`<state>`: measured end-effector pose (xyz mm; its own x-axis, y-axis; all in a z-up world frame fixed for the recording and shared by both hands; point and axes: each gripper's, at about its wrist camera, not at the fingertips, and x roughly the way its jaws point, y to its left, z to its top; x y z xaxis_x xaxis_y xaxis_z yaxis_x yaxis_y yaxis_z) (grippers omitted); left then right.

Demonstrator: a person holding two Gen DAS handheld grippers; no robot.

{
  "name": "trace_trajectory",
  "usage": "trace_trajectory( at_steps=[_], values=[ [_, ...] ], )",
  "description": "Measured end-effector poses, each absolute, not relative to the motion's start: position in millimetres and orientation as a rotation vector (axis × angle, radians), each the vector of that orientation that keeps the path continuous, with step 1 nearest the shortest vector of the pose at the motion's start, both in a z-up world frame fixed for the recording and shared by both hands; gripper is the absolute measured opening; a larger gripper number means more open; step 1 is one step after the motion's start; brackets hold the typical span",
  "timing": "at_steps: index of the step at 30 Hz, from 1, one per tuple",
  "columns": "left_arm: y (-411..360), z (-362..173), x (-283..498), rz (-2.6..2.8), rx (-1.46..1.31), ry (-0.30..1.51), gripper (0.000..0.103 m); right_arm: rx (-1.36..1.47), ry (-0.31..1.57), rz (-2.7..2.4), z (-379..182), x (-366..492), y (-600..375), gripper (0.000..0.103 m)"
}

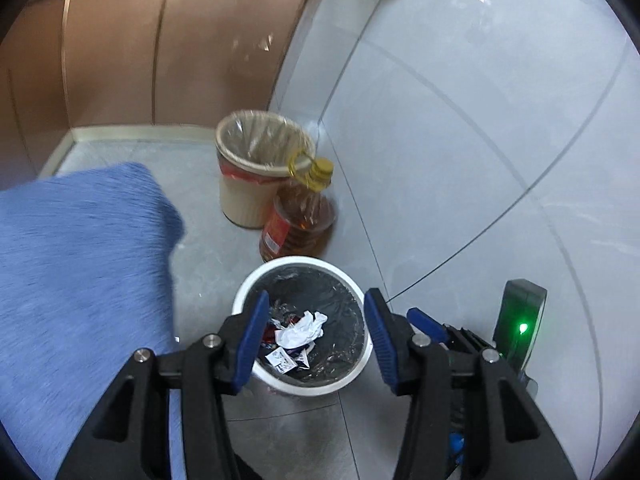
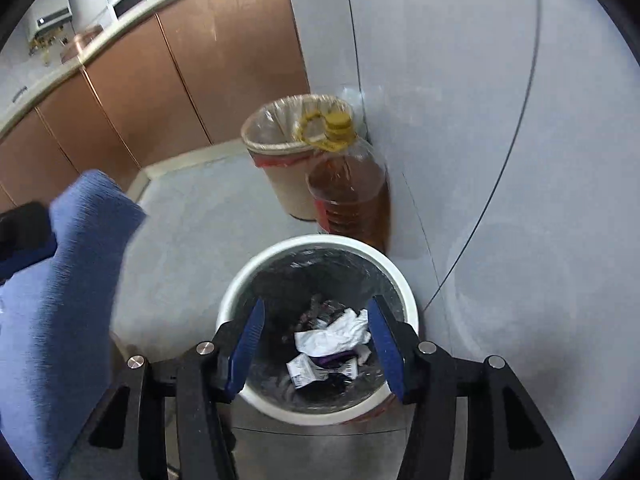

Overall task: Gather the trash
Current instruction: 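Move both tools back over the remaining trash on the towel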

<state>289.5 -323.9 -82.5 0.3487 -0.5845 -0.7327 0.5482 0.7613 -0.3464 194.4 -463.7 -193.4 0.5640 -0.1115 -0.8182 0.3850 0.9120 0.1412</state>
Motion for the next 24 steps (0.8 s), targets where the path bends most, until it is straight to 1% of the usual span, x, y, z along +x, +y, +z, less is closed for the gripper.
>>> trace_trajectory(
  at_steps=[7, 9, 11, 14, 16, 24],
  values=[
    [-254.1, -19.2, 243.2, -0.685, -0.035, 0.825, 0.048, 0.309, 0.822, -0.229, -127.1, 170.6, -424.1, 0.052],
    [-231.3, -1.4, 230.0, -0.666, -0.038, 0.781, 0.050, 0.305, 0.790, -0.210, -107.1, 163.4, -413.6, 0.053],
    [-207.3, 17.4, 215.1, -0.645, -0.039, 0.733, 0.057, 0.303, 0.752, -0.185, -83.2, 153.2, -400.4, 0.055],
    [-171.5, 39.8, 193.4, -0.614, -0.039, 0.669, 0.061, 0.287, 0.703, -0.152, -53.4, 139.6, -381.9, 0.061],
    [-146.0, 52.5, 178.8, -0.596, -0.045, 0.634, 0.062, 0.266, 0.666, -0.122, -30.9, 128.9, -365.3, 0.063],
    [-42.5, 83.8, 119.2, -0.497, -0.013, 0.533, 0.062, 0.216, 0.564, 0.007, 27.1, 97.1, -306.1, 0.063]
  ],
)
